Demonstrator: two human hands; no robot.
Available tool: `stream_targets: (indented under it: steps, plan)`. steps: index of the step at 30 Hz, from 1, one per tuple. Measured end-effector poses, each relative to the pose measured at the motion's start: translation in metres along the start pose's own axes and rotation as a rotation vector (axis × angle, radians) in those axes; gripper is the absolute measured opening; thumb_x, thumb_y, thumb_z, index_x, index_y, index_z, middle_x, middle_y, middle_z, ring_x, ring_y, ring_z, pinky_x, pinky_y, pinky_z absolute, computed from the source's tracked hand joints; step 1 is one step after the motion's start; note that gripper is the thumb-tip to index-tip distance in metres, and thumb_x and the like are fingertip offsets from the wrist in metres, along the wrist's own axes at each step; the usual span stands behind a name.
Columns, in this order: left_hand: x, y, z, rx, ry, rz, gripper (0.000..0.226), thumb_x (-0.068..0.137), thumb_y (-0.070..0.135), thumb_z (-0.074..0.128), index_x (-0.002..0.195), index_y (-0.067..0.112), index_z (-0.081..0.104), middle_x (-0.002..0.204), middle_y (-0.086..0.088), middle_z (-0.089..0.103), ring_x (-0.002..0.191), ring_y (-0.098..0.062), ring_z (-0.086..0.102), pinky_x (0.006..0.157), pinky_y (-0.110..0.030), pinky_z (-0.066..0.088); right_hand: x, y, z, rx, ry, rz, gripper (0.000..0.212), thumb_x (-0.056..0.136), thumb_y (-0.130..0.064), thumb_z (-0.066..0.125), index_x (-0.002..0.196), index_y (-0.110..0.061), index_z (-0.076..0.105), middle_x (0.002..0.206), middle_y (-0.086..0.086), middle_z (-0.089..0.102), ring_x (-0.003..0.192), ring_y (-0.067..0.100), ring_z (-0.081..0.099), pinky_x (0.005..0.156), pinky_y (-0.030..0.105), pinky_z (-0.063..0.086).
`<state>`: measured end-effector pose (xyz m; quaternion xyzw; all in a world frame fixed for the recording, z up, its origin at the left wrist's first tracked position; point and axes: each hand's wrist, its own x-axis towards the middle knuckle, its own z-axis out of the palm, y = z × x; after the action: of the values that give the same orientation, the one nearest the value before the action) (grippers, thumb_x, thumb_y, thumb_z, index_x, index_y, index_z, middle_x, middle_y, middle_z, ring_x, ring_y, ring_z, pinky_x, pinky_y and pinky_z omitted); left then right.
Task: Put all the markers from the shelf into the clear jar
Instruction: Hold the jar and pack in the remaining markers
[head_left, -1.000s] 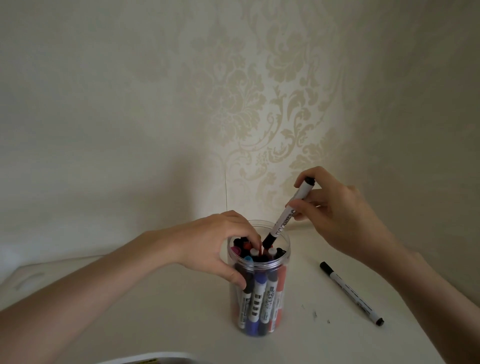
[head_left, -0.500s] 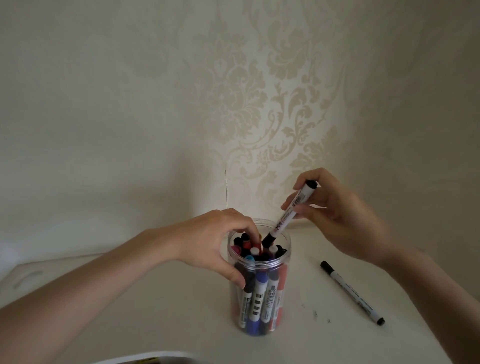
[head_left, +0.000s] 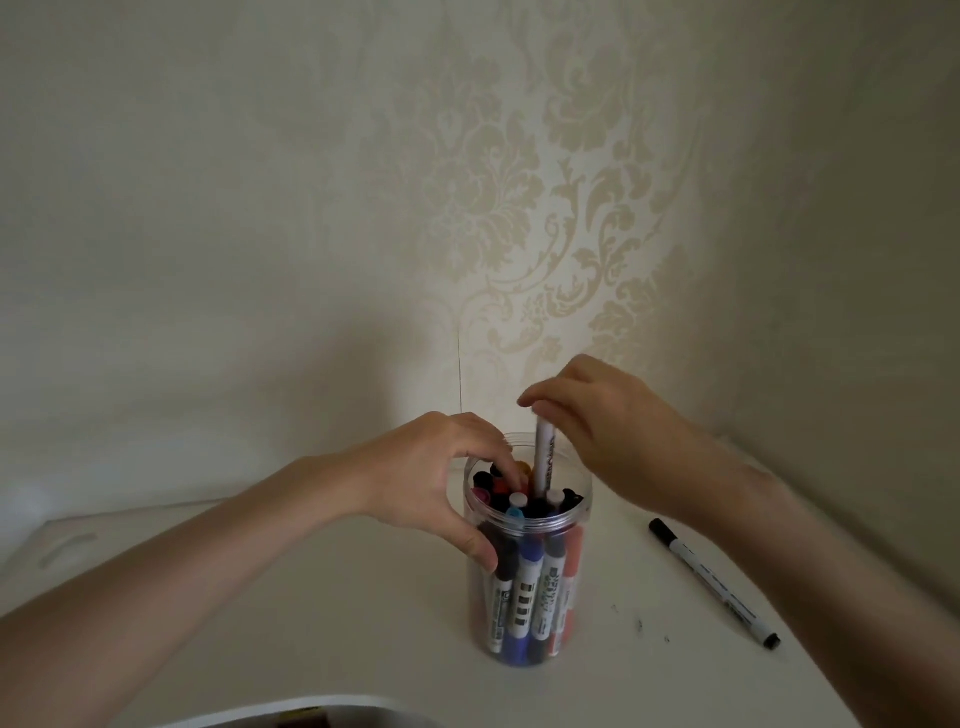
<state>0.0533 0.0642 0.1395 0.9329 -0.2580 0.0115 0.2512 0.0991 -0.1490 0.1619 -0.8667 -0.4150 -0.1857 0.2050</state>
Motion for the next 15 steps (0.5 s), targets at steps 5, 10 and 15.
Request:
stream_targets:
  steps: [5, 10, 15]
  plan:
    - [-0.004, -0.006, 0.004, -0.066, 0.071, 0.01, 0.054, 0.053, 0.042, 0.097, 0.1, 0.029, 0.074, 0.111, 0.017, 0.069, 0.115, -0.004, 0.06, 0.098, -0.021, 0.047, 0.002, -0.009, 0.004, -0.003, -0.186, 0.171, 0.018, 0.079, -0.035, 0.074, 0.095, -0.026, 0.076, 0.09, -0.008, 0.074, 0.077, 0.003, 0.062, 0.075, 0.019, 0.052]
    - [-0.008, -0.006, 0.01, -0.15, 0.165, 0.051, 0.064, 0.051, 0.027, 0.1, 0.108, 0.018, 0.071, 0.115, 0.008, 0.065, 0.115, -0.008, 0.062, 0.097, -0.014, 0.048, 0.009, -0.013, 0.001, -0.18, -0.304, 0.028, 0.019, 0.092, -0.035, 0.058, 0.103, -0.031, 0.072, 0.096, -0.008, 0.074, 0.084, 0.012, 0.067, 0.08, 0.03, 0.054]
    - [-0.014, -0.01, 0.01, -0.278, 0.161, -0.013, 0.079, 0.056, 0.018, 0.099, 0.121, 0.03, 0.056, 0.132, 0.018, 0.049, 0.131, 0.002, 0.049, 0.101, -0.02, 0.051, -0.036, 0.057, -0.01, 0.212, 0.102, 0.298, 0.015, 0.095, -0.024, 0.052, 0.101, -0.037, 0.057, 0.092, -0.015, 0.07, 0.08, 0.003, 0.067, 0.075, 0.033, 0.056]
